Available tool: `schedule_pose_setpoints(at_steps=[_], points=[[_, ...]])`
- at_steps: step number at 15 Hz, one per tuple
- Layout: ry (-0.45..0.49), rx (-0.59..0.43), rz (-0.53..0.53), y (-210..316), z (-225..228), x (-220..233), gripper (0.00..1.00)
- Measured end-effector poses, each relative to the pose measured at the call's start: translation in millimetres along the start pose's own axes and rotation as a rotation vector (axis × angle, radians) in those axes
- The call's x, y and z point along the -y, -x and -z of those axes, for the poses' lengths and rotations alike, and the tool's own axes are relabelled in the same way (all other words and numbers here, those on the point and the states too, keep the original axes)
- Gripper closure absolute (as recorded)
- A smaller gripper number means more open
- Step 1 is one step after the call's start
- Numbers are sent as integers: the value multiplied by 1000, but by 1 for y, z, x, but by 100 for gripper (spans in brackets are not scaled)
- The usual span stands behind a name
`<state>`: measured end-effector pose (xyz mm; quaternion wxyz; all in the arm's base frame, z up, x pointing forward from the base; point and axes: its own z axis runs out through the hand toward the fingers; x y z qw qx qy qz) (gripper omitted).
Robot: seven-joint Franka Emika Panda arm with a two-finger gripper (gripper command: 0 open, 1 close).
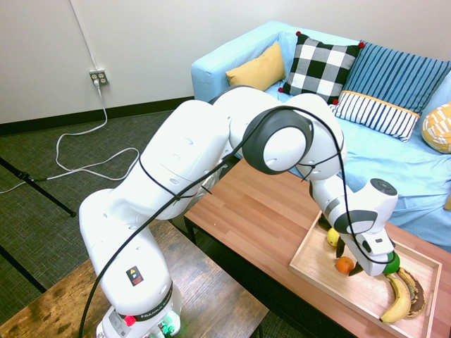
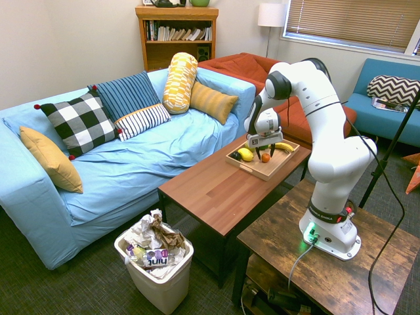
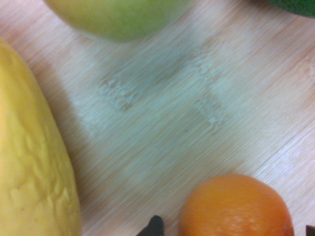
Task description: Put the tangerine in the tray
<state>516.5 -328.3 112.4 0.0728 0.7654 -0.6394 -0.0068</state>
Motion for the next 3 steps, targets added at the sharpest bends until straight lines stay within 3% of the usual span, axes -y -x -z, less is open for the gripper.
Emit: schedule_pose_setpoints(at_steps=[3], points=[[-25,1,14,-3,26,4,0]])
